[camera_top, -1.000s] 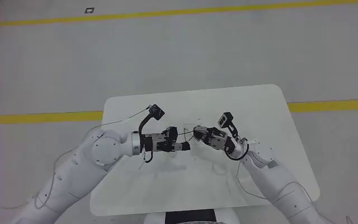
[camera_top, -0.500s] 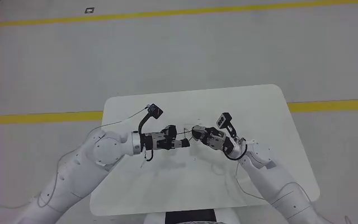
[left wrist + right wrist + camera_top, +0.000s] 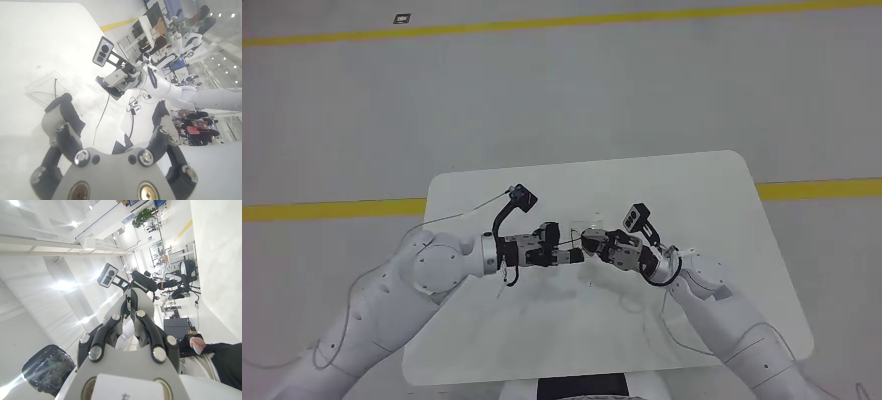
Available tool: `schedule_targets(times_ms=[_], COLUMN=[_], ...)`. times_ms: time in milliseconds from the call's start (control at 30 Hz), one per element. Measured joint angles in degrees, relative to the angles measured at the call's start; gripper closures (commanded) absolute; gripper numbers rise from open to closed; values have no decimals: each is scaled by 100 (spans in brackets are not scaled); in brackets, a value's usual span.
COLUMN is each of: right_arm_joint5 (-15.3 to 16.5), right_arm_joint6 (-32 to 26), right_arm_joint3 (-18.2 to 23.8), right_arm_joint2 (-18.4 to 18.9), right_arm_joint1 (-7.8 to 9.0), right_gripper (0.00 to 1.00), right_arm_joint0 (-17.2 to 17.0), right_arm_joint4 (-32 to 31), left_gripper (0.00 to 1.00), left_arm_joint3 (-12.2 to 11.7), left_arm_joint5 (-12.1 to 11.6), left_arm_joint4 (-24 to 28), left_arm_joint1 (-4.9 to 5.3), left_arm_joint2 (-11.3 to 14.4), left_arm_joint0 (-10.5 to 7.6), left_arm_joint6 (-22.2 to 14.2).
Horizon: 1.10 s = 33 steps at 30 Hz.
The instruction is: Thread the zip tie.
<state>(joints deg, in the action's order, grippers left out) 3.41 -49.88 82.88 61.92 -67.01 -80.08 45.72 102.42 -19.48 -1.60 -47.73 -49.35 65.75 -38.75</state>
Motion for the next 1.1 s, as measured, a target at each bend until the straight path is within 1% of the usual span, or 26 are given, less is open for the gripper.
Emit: schedule_targets(times_ms=[200, 333, 567, 600, 633, 700, 733, 800, 933, 1100], right_arm_joint5=[2, -23, -95, -110, -121, -159, -176, -217, -267, -286], right_arm_joint6=[5, 153, 48, 34, 27, 24, 27, 40, 81, 117], right_arm_joint3=[2, 75, 63, 56, 52, 43, 39, 28, 14, 5], right_arm_joint2=[1, -2, 58, 60, 60, 51, 45, 30, 14, 12], right_arm_joint1=[0, -12, -19, -22, -23, -28, -30, -33, -39, -50], right_gripper=[100, 100, 100, 100, 100, 100, 100, 100, 100, 100], right_arm_joint0=[-2, -47, -67, -65, -61, -49, -42, -27, -10, 0], right_arm_joint4=[-1, 36, 214, 234, 238, 234, 223, 182, 113, 114], left_gripper=[0, 0, 1, 10, 23, 30, 39, 46, 53, 57], left_arm_joint3=[1, 20, -20, -25, -27, -32, -35, -43, -63, -92], left_arm_joint5=[5, 7, 0, 0, 0, 0, 0, 0, 0, 0], left_arm_joint4=[-7, -130, -192, -180, -173, -166, -165, -162, -149, -137], left_arm_joint1=[-1, -21, -23, -22, -23, -27, -29, -35, -46, -65], left_arm_joint2=[1, 23, -38, -47, -52, -55, -55, -53, -51, -35], left_arm_joint0=[5, 43, 112, 127, 135, 143, 144, 142, 132, 101], left_arm_joint6=[12, 189, 291, 304, 309, 312, 312, 312, 309, 267])
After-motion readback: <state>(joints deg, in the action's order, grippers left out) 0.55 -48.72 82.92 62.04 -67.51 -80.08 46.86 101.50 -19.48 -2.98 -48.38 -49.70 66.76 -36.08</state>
